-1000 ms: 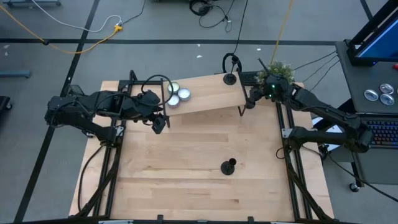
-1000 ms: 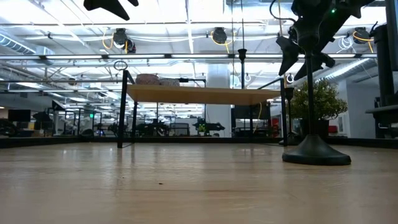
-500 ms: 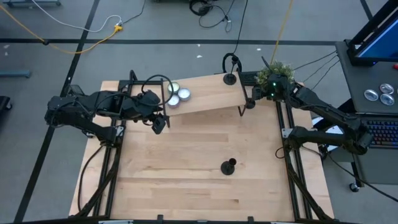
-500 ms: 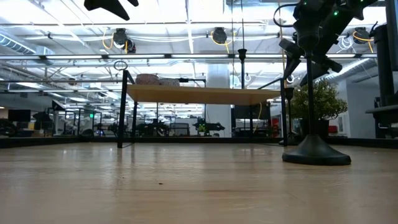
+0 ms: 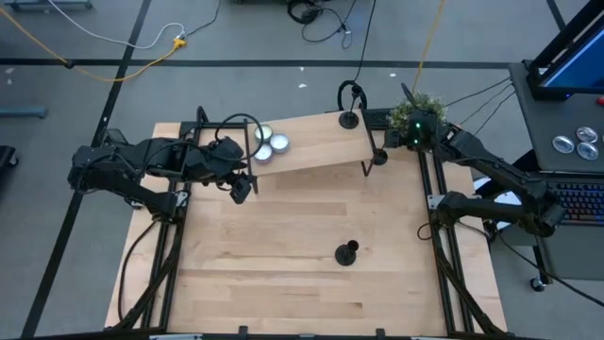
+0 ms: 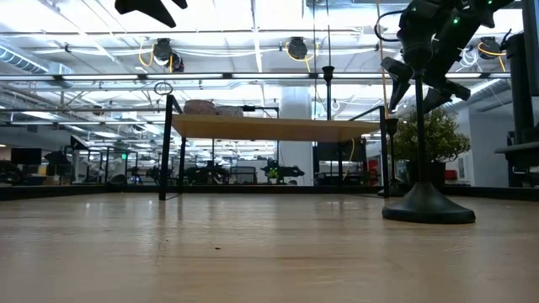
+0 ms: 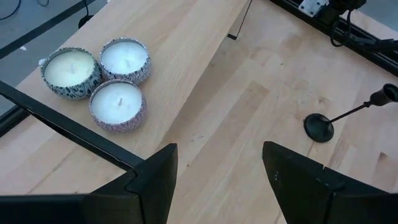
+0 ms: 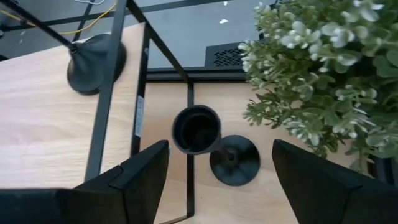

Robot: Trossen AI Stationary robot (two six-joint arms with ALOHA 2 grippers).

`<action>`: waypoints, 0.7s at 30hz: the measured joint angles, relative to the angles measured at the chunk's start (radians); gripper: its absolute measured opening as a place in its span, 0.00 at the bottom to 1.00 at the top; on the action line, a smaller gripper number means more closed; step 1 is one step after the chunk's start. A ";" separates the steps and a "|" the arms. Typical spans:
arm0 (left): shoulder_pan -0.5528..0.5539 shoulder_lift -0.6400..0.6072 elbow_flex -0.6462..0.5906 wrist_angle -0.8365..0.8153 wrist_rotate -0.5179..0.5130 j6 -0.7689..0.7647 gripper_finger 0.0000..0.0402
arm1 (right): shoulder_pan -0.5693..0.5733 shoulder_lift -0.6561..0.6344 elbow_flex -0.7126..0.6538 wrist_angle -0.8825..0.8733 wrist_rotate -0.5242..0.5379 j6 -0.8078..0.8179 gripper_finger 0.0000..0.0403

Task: Pick & Place candle stick holders
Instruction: Put the top black candle holder on the shelf aligned with the other black candle holder

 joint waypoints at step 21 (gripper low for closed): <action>0.000 0.000 0.000 0.000 0.000 0.000 0.60 | -0.036 0.135 0.003 0.013 0.002 0.025 0.58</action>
